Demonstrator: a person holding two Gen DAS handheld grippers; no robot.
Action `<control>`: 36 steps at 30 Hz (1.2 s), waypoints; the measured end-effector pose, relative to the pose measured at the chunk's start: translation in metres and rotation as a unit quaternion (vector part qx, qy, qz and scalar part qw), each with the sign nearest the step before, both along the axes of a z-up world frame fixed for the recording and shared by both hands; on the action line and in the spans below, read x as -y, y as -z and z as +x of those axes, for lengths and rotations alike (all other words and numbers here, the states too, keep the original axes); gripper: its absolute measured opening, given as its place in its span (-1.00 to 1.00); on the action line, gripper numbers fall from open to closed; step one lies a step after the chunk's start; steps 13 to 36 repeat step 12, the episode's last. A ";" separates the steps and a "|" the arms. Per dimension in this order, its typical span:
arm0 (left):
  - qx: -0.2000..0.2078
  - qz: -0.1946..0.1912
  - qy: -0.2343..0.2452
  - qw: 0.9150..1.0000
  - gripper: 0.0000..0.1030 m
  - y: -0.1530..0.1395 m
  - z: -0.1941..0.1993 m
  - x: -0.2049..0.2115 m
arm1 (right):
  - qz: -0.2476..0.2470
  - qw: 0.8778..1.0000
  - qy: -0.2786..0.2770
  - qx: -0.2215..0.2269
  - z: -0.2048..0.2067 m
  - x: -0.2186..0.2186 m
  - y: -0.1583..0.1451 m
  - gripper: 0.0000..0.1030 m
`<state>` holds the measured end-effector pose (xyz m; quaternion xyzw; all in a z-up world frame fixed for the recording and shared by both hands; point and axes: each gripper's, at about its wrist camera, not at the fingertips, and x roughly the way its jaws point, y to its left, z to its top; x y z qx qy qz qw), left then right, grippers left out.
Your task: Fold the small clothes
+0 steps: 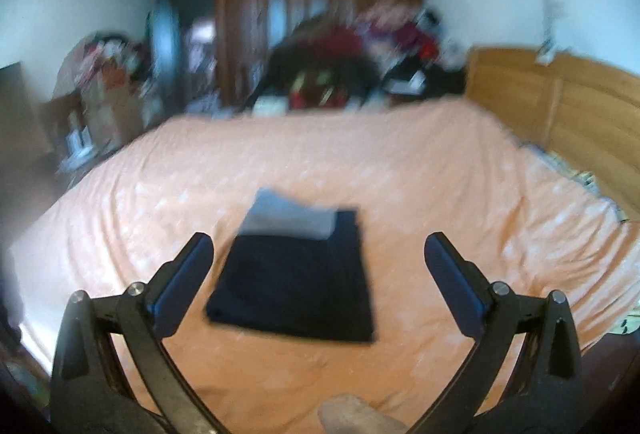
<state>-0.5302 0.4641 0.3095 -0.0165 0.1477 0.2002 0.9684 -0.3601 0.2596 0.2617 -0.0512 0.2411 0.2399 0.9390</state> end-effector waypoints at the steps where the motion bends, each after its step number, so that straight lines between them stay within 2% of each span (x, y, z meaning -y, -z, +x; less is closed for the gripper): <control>1: -0.022 -0.037 0.032 0.999 1.00 0.003 0.005 0.001 | -0.015 1.000 0.001 -0.009 0.001 -0.006 0.004 1.00; 2: -0.033 -0.049 0.044 0.997 1.00 0.006 0.007 0.004 | -0.040 0.999 0.015 -0.009 -0.001 -0.013 0.009 1.00; 4: -0.046 -0.036 0.039 0.997 1.00 0.015 0.009 0.018 | -0.063 0.998 0.024 -0.010 -0.005 -0.019 0.013 1.00; 8: -0.084 -0.089 0.064 0.990 1.00 0.035 0.023 0.031 | -0.043 0.997 0.031 -0.050 -0.007 -0.010 0.023 1.00; 12: -0.102 -0.111 0.075 0.986 1.00 0.049 0.032 0.049 | -0.032 0.997 0.038 -0.053 -0.013 0.002 0.021 1.00; 36: -0.102 -0.111 0.075 0.986 1.00 0.049 0.032 0.049 | -0.032 0.997 0.038 -0.053 -0.013 0.002 0.021 1.00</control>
